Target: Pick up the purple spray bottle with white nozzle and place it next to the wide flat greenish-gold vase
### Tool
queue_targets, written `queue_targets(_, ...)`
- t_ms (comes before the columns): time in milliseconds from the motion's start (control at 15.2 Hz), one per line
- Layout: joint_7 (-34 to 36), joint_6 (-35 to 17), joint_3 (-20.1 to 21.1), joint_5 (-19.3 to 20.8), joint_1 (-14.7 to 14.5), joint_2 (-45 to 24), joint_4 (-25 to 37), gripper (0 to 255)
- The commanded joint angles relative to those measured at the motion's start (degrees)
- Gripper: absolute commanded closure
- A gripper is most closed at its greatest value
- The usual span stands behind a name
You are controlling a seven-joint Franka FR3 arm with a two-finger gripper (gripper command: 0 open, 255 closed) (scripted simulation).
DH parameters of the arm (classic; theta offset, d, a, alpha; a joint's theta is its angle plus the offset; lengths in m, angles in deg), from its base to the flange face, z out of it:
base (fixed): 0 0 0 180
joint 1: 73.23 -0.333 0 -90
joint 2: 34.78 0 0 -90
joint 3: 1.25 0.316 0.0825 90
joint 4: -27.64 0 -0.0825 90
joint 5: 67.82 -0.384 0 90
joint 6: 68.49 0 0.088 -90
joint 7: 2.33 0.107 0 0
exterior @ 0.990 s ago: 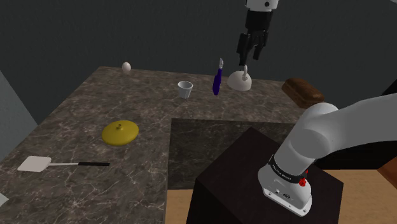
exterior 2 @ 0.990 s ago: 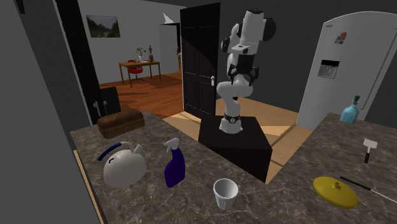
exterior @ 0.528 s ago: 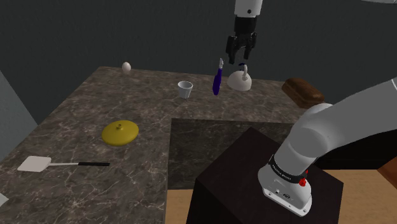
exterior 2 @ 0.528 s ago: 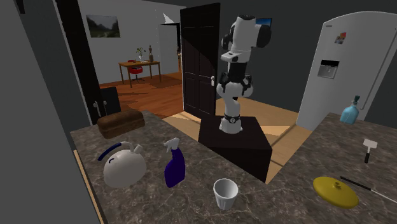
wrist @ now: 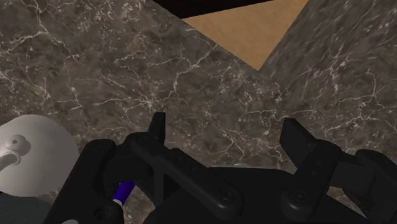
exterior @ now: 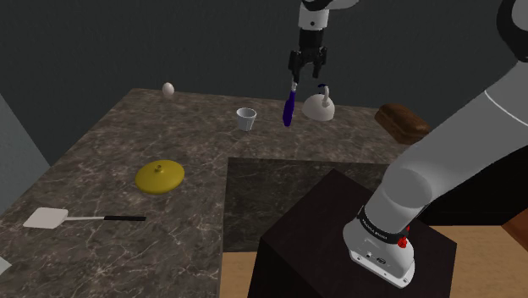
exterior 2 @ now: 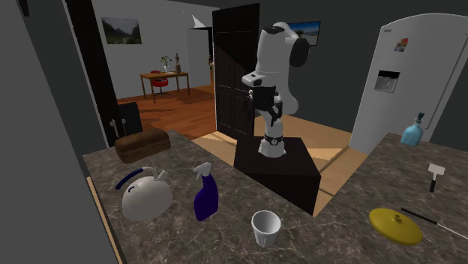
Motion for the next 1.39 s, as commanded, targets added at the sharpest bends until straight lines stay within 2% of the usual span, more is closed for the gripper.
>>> queue_targets(0, 0.1, -1.4, -0.9, 0.0, 0.7, -4.1, 2.6, 0)
queue_targets(594, -0.5, -3.7, -4.7, -1.6, 4.2, -22.4, 18.4, 0)
queue_targets(1056, -1.2, -1.8, -6.8, -4.4, 8.1, -37.9, 35.5, 0)
queue_targets(1122, -1.2, -1.5, -6.9, -4.6, 8.4, -39.0, 36.8, 0)
queue_targets(1320, -1.2, -3.9, -6.9, -4.6, 8.5, -38.9, 34.4, 0)
